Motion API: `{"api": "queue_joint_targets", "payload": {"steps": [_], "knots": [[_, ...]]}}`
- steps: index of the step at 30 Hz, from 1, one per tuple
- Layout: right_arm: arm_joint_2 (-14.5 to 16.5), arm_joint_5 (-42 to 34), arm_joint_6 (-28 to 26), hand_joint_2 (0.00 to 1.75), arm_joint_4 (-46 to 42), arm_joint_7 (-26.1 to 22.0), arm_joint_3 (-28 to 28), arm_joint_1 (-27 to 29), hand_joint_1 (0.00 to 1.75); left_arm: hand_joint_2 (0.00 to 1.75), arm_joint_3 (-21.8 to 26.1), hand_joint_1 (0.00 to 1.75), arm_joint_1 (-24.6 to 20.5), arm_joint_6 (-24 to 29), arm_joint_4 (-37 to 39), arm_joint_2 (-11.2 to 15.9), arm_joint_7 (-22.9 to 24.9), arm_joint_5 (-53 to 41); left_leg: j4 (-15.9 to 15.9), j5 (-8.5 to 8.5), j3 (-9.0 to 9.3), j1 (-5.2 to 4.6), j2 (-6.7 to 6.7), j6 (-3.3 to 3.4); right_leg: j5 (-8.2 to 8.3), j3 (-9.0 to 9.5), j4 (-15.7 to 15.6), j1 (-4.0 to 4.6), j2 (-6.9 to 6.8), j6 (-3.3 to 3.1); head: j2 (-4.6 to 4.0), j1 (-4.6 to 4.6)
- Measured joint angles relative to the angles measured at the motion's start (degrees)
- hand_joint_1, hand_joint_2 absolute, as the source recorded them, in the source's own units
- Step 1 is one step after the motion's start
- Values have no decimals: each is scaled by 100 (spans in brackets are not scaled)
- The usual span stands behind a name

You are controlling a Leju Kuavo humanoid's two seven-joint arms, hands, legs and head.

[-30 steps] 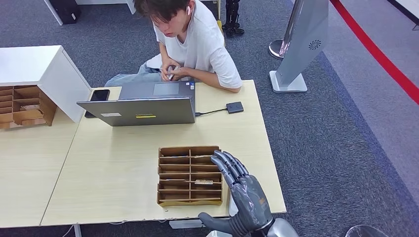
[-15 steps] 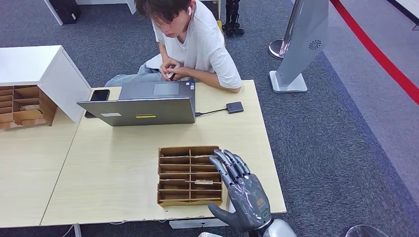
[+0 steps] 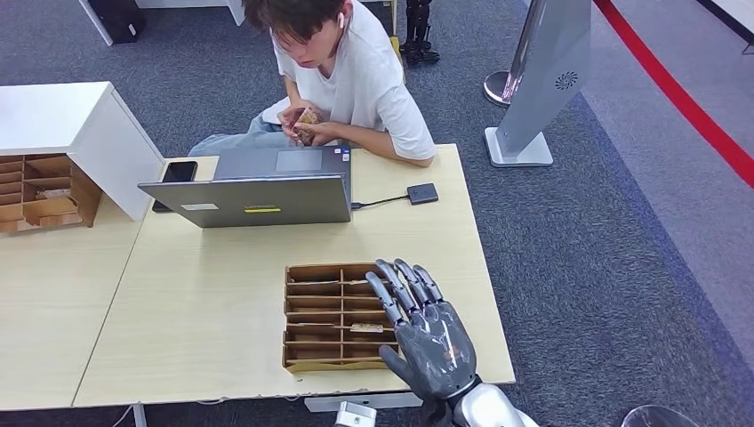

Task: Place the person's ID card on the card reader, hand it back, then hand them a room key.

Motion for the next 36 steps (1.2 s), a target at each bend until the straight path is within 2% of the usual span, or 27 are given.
{"api": "queue_joint_targets", "payload": {"steps": [11, 33, 36], "knots": [[203, -273, 171, 175, 306, -5, 158, -298, 0, 0, 0, 0, -23, 14, 2, 4, 54, -147, 0, 0, 0, 0, 0, 0, 0, -1, 0, 0, 0, 0, 0, -1], [381, -566, 294, 175, 628, 40, 217, -428, 0, 0, 0, 0, -105, 21, 17, 23, 2, -193, 0, 0, 0, 0, 0, 0, 0, 0, 0, 0, 0, 0, 0, -1], [383, -603, 292, 175, 657, 42, 225, -429, 8, 0, 0, 0, -115, 30, 17, 23, 3, -192, 0, 0, 0, 0, 0, 0, 0, 0, 0, 0, 0, 0, 0, -1]]}}
